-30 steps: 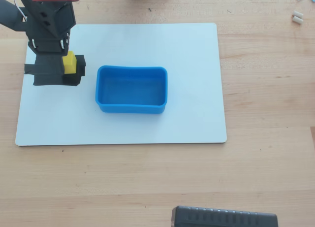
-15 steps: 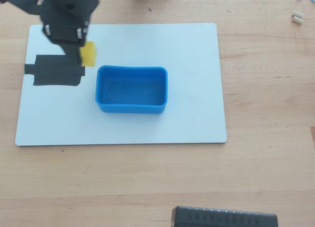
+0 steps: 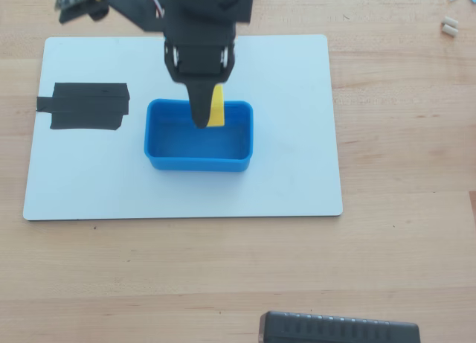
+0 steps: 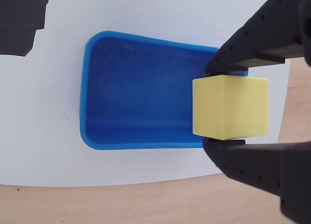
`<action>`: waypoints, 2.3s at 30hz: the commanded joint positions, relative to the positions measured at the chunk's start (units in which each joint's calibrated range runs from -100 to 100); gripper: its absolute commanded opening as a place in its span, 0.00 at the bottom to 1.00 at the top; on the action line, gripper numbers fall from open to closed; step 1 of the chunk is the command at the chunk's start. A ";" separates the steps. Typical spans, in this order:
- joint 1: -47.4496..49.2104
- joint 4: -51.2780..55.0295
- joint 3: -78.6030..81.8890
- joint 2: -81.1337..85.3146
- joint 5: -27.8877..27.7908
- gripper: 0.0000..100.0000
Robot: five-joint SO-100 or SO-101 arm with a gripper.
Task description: Pick up yellow cube and drop it in the blue rectangular bin
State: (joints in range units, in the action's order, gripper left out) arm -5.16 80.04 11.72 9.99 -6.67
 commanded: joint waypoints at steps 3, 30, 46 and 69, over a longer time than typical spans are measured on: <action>-1.87 -10.75 8.09 4.09 -0.05 0.13; 0.96 -5.39 16.91 20.81 0.73 0.17; 2.08 -10.34 51.91 54.99 0.39 0.00; 2.68 -13.23 81.64 86.30 -0.54 0.00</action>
State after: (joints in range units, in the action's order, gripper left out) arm -2.62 66.25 93.49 93.96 -6.76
